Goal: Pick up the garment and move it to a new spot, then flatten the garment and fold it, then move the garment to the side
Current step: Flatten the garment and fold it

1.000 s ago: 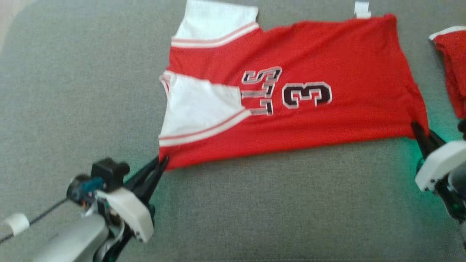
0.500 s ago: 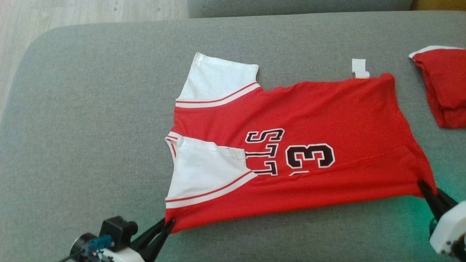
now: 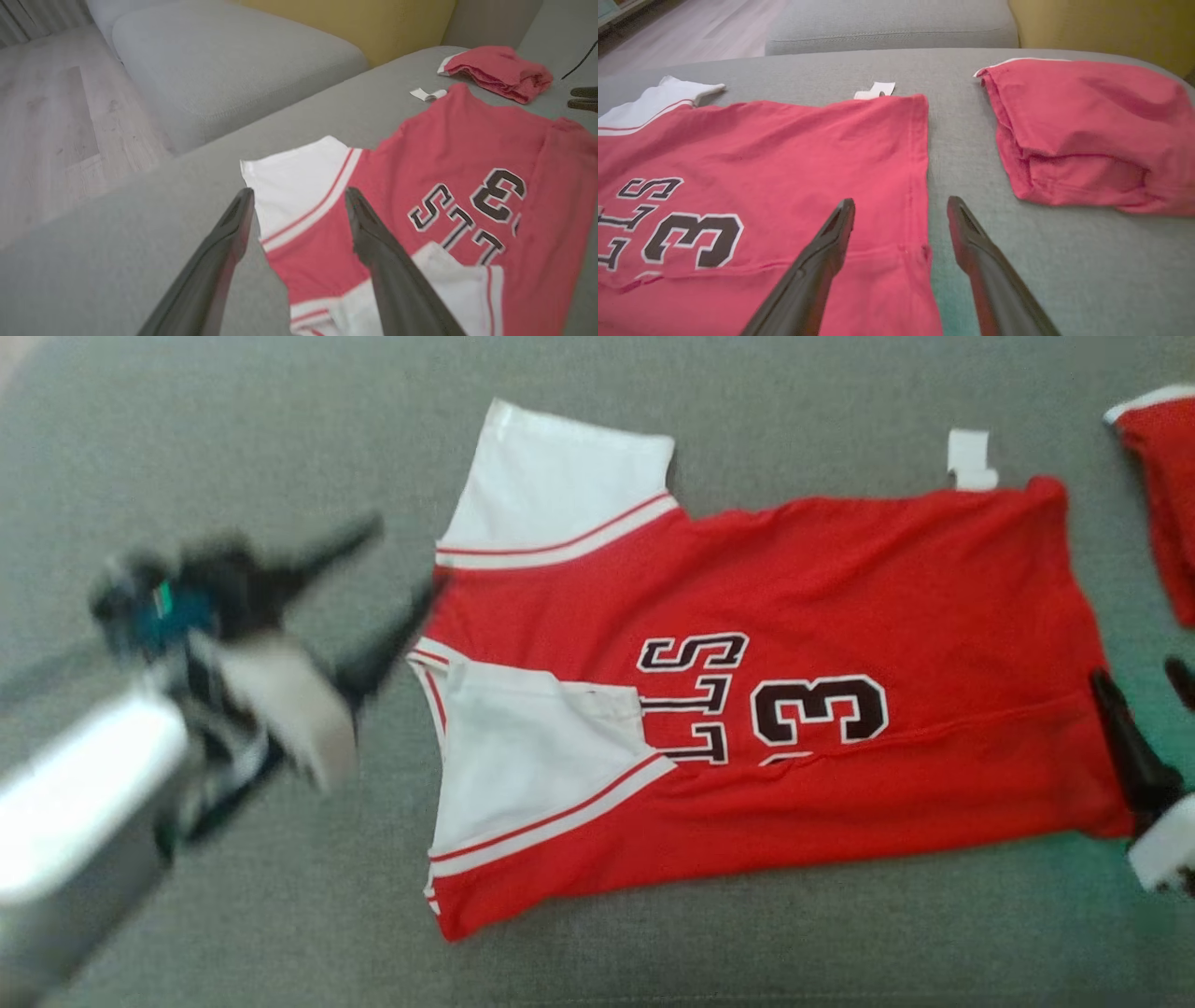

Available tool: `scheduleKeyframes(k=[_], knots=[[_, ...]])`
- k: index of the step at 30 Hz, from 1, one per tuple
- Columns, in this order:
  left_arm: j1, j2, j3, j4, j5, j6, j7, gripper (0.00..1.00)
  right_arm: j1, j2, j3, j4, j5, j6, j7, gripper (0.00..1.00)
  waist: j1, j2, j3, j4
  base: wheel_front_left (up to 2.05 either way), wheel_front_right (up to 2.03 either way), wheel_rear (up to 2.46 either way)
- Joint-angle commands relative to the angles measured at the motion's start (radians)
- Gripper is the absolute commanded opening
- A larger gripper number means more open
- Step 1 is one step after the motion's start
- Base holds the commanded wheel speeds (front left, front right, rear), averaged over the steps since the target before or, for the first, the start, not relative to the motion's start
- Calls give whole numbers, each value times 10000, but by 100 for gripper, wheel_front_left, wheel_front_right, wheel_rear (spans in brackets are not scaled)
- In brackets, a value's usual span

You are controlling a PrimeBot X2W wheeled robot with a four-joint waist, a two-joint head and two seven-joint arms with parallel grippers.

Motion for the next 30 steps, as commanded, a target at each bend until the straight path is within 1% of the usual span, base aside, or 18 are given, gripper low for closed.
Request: scheduleKeyframes(k=[1, 2, 4, 6, 8, 12, 15, 22, 29, 30], knots=[[-950, 116, 543, 198, -73, -364, 383, 100, -372, -182, 66, -475, -160, 65, 65, 100, -2, 0, 700, -174, 0, 0, 0], [-1483, -55, 566, 538, -144, -632, 665, 100, -517, -100, 104, -587, -257, 65, 98, 100, -2, 0, 883, -240, 0, 0, 0], [-2496, -386, 560, 1246, -245, -1002, 1191, 100, -796, 45, 228, -774, -414, 65, 157, 100, -2, 0, 1251, -417, 0, 0, 0], [-3361, -666, 535, 2003, -464, -1225, 1699, 100, -1068, 155, 384, -888, -520, 65, 208, 100, -2, 0, 1590, -630, 0, 0, 0], [-4096, -872, 470, 2753, -677, -1343, 2182, 100, -1321, 238, 529, -951, -589, 65, 221, 100, -2, 0, 1883, -839, 0, 0, 0], [-5144, -1097, 291, 4101, -1148, -1435, 2976, 100, -1738, 396, 744, -949, -689, 65, 167, 100, -2, 0, 2372, -1221, 0, 0, 0], [-5651, -1148, 71, 4772, -1380, -1452, 3297, 100, -1950, 500, 839, -878, -719, 65, 75, 100, -2, 0, 2650, -1436, 0, 0, 0], [-6356, -969, -616, 5593, -1675, -1457, 3352, 100, -2216, 627, 1032, -629, -716, 65, -164, 100, -2, 0, 3095, -1751, 0, 0, 0], [-6614, -895, -1178, 6110, -2000, -1458, 3409, 100, -2381, 688, 1155, -483, -695, 65, -300, 100, -2, 0, 3279, -1846, 0, 0, 0], [-6625, -895, -1254, 6150, -2093, -1458, 3423, 97, -2409, 687, 1163, -464, -688, 65, -309, 100, -2, 0, 3291, -1852, 0, 0, 0]])
